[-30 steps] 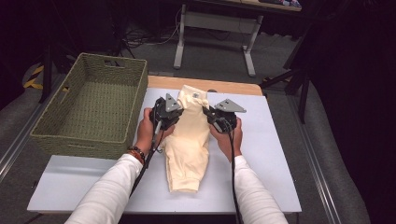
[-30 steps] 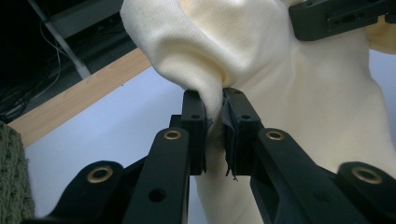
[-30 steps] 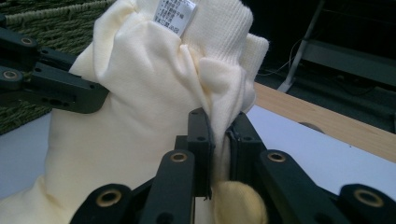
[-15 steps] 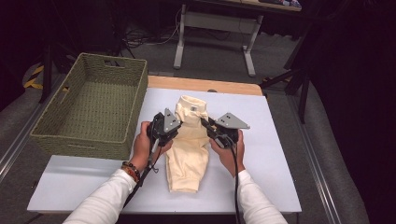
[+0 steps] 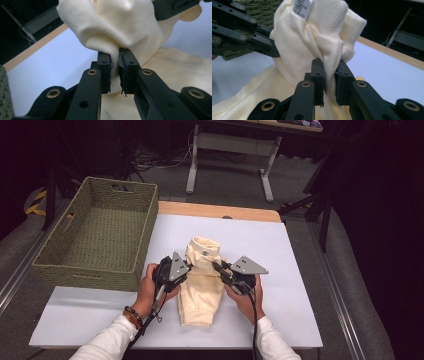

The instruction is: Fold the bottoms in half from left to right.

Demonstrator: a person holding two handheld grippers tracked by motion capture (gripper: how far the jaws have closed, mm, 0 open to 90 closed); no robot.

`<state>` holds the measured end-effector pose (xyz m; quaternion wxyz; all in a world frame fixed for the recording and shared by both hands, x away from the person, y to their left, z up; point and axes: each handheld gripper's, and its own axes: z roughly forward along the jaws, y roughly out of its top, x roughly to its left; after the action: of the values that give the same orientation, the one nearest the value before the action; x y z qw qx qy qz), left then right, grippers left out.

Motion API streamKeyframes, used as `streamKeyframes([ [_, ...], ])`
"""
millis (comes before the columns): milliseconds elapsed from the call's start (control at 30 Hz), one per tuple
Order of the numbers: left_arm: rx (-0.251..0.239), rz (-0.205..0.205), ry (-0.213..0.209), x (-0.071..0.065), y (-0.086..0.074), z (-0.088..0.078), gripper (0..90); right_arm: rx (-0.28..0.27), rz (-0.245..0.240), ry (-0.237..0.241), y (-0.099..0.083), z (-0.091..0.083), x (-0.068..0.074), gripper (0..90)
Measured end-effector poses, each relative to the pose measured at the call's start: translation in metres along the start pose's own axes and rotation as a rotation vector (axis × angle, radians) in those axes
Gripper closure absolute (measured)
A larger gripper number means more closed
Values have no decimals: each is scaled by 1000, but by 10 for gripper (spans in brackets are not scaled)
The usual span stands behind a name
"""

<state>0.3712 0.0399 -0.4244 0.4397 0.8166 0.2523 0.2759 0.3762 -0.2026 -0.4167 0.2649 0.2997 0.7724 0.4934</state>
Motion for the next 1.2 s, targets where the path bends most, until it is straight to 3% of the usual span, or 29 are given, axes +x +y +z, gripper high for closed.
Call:
streamKeyframes([
  [133,3,47,7,-9,-5,-5,800,-1,0,23,-8,-9,3,784],
  [333,-6,41,-8,-17,-14,-12,792,14,-16,50,-14,-16,9,781],
  [567,-8,75,-23,-23,-24,-21,769,38,-28,74,-23,-26,14,772],
  [900,4,80,-55,-26,-38,-31,724,89,-58,97,-35,-34,22,715],
  [1200,-16,40,-73,-19,-41,-48,713,119,-98,94,-40,-46,28,683],
])
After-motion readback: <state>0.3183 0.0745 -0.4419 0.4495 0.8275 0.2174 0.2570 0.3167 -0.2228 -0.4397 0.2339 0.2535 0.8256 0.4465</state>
